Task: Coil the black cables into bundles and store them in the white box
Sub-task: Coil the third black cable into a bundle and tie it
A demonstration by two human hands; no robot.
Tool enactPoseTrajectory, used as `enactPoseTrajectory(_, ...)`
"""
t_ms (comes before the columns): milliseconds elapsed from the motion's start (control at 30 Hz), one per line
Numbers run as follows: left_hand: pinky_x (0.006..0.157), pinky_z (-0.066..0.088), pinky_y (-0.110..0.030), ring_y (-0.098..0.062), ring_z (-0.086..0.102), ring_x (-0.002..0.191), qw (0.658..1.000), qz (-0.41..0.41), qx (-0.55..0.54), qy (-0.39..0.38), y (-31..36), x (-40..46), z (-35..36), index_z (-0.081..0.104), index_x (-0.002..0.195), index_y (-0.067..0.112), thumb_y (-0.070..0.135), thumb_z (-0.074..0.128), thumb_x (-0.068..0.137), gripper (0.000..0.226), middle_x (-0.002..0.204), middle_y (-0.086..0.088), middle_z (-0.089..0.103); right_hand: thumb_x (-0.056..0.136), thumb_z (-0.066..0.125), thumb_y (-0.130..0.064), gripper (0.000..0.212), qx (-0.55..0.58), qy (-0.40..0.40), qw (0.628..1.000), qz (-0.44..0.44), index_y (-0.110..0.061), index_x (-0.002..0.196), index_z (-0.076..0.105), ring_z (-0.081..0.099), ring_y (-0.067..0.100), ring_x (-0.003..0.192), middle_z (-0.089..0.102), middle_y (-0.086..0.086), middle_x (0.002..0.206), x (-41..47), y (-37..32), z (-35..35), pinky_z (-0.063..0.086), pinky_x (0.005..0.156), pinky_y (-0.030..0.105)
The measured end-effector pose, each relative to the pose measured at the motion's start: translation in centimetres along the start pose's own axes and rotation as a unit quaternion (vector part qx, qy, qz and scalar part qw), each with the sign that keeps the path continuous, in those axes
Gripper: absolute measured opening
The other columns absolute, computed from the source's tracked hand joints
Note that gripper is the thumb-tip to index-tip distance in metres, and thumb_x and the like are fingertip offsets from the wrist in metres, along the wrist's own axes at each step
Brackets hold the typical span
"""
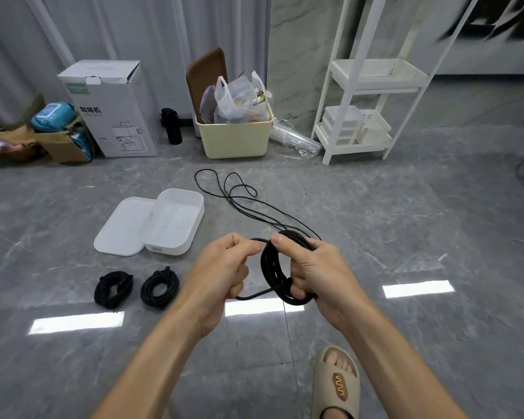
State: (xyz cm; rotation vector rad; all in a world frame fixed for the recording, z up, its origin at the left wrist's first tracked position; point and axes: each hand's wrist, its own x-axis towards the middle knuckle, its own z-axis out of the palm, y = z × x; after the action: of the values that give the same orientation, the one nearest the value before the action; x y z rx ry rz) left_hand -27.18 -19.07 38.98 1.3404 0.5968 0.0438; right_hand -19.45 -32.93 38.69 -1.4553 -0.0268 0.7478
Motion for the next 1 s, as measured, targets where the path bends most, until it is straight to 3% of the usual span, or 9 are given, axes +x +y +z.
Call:
enactPoseTrajectory(100,0.037,0.015,-0.020,-0.010,0.015,0.042,0.999,-0.007,0.047,-0.022,0.6,0.1,-0.2,0.045,0.058,0.025,0.025,0.069,0.088,0.038,0.056,0.005,0.022,0.088,0.075,-0.028,0.025,0.005,-0.015,1.000,0.003,-0.008,0.095,0.061,0.018,0.011,0.039,0.023,-0.005,0.047,-0.2,-0.1,0.1,0.022,0.041,0.024)
enactPoseTrajectory(233,0.049,0.022,-0.026,-0.008,0.028,0.044,0.959,0.066,0.274,-0.022,0.8,0.1,-1.7,0.060,0.071,0.023,0.051,0.070,0.084,0.032,0.048,0.012,0.033,0.086,0.076,-0.031,0.026,-0.116,0.017,0.992,-0.036,-0.007,0.086,0.066,0.035,0.003,0.033,0.040,-0.014,0.039,-0.3,-0.3,-0.1,0.028,0.038,0.016)
enactPoseTrajectory(367,0.055,0.023,-0.027,-0.008,0.031,0.053,0.946,0.087,0.309,-0.040,-0.1,0.1,-2.5,0.069,0.085,0.029,0.066,0.065,0.079,0.038,0.054,0.009,0.035,0.086,0.076,-0.028,0.023,-0.124,0.025,0.992,-0.032,-0.007,0.089,0.068,0.038,0.002,0.032,0.042,-0.015,0.038,-0.5,-0.4,-0.5,0.029,0.037,0.012)
enactPoseTrajectory(500,0.048,0.024,-0.017,-0.006,0.029,0.050,0.956,0.111,0.270,-0.037,-0.4,0.6,-2.4,0.072,0.089,0.041,0.070,0.063,0.075,0.034,0.051,0.010,0.032,0.089,0.074,-0.023,0.019,-0.028,-0.005,1.000,0.004,-0.007,0.084,0.064,0.016,0.010,0.038,0.021,-0.005,0.047,-0.6,-0.8,-0.6,0.017,0.039,0.021)
enactPoseTrajectory(600,0.058,0.037,-0.021,-0.007,0.046,0.057,0.956,0.153,0.250,-0.032,-0.6,0.9,-2.3,0.074,0.088,0.046,0.068,0.061,0.074,0.029,0.059,0.002,0.058,0.090,0.072,-0.024,0.019,0.018,-0.029,0.999,0.029,-0.007,0.090,0.064,0.012,0.009,0.038,0.017,-0.005,0.049,-0.6,-1.0,-0.5,0.016,0.037,0.018)
enactPoseTrajectory(667,0.062,0.044,-0.018,-0.001,0.057,0.062,0.952,0.190,0.241,-0.007,-0.6,0.8,-2.0,0.074,0.083,0.045,0.064,0.060,0.078,0.024,0.067,0.010,0.067,0.087,0.073,-0.030,0.026,0.041,-0.043,0.997,0.052,-0.006,0.090,0.064,0.012,0.007,0.036,0.016,-0.006,0.048,-0.7,-1.2,-0.4,0.016,0.035,0.018)
enactPoseTrajectory(733,0.055,0.039,-0.010,0.003,0.055,0.058,0.951,0.211,0.224,0.023,-0.6,0.7,-1.6,0.069,0.077,0.041,0.062,0.056,0.081,0.025,0.061,0.019,0.061,0.079,0.074,-0.040,0.033,0.072,-0.055,0.993,0.076,-0.008,0.081,0.065,0.013,0.006,0.035,0.016,-0.007,0.047,-0.8,-1.2,-0.1,0.015,0.034,0.018)
enactPoseTrajectory(867,0.064,0.055,-0.020,-0.005,0.071,0.087,0.991,0.120,0.059,0.013,-0.9,0.3,-0.1,0.064,0.086,0.023,0.054,0.049,0.092,0.035,0.084,0.015,0.072,0.076,0.070,-0.050,0.038,0.138,-0.063,0.985,0.080,-0.016,0.062,0.069,0.014,0.006,0.032,0.018,-0.007,0.045,-1.0,-0.9,0.7,0.017,0.031,0.018)
enactPoseTrajectory(1000,0.074,0.056,-0.035,-0.019,0.074,0.082,0.996,0.036,-0.077,-0.018,-0.6,-0.5,1.3,0.049,0.080,0.017,0.039,0.045,0.104,0.032,0.074,0.010,0.066,0.075,0.069,-0.055,0.042,0.169,-0.066,0.981,0.068,-0.014,0.067,0.068,0.015,0.006,0.032,0.019,-0.006,0.044,-1.0,-0.5,1.3,0.019,0.031,0.019)
